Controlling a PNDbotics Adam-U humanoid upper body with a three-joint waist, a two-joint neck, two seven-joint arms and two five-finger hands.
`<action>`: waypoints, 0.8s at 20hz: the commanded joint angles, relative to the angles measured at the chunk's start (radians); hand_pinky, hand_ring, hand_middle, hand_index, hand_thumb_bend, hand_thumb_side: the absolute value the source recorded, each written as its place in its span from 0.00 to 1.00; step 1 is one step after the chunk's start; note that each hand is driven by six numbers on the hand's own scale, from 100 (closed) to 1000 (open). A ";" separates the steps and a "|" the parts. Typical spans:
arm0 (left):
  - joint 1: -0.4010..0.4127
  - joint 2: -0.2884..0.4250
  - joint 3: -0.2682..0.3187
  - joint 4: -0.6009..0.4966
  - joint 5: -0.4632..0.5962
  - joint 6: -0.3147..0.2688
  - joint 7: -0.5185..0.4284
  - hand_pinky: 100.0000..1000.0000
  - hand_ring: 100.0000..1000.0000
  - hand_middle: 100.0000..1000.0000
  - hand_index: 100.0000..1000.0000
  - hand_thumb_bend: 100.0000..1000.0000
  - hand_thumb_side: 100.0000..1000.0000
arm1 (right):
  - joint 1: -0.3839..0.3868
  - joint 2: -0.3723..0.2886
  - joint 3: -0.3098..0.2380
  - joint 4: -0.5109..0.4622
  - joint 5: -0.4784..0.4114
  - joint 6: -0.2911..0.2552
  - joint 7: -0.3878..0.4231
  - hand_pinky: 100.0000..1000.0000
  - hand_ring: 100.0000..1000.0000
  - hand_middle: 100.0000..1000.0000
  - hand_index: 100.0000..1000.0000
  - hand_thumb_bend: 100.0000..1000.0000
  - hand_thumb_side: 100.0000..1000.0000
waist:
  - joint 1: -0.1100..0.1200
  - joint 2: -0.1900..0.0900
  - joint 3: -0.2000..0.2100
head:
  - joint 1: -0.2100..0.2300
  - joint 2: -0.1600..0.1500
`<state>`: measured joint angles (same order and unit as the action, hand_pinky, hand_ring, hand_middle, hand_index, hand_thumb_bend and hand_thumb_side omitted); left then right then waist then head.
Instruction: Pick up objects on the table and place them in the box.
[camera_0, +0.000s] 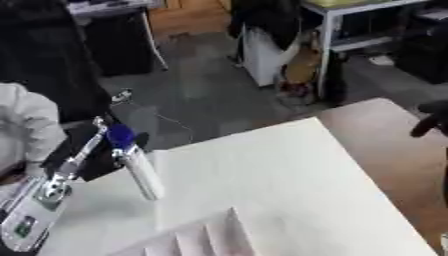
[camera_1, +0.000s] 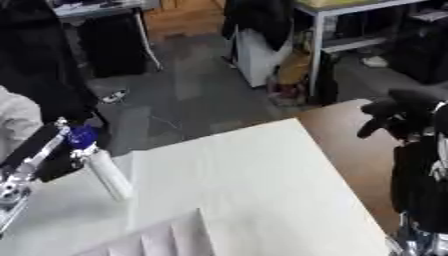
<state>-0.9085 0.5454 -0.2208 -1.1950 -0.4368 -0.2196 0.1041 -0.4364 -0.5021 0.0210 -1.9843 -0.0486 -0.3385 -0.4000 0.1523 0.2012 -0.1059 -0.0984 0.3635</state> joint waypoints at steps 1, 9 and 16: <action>0.001 0.067 -0.011 -0.109 0.065 0.006 0.013 0.00 0.00 0.00 0.35 0.01 0.97 | 0.004 -0.030 -0.009 -0.016 0.007 0.000 -0.004 0.31 0.53 0.41 0.66 0.00 0.94 | -0.012 -0.026 0.008 | 0.005 0.038; 0.046 0.128 -0.034 -0.294 0.177 0.030 0.017 0.00 0.00 0.00 0.35 0.01 0.97 | 0.026 -0.041 -0.011 -0.016 0.015 0.000 -0.007 0.31 0.53 0.41 0.66 0.00 0.94 | -0.018 -0.037 0.035 | 0.015 0.096; 0.086 0.177 -0.055 -0.422 0.299 0.077 -0.020 0.00 0.00 0.00 0.35 0.01 0.97 | 0.043 -0.053 -0.013 -0.016 0.019 0.002 -0.010 0.31 0.53 0.41 0.66 0.00 0.94 | -0.020 -0.051 0.058 | 0.012 0.118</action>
<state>-0.8104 0.6808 -0.2809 -1.5840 -0.1623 -0.1533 0.0883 -0.3889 -0.5283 0.0154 -1.9843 -0.0328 -0.3369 -0.4071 0.1405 0.1700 -0.0489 -0.0957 0.4776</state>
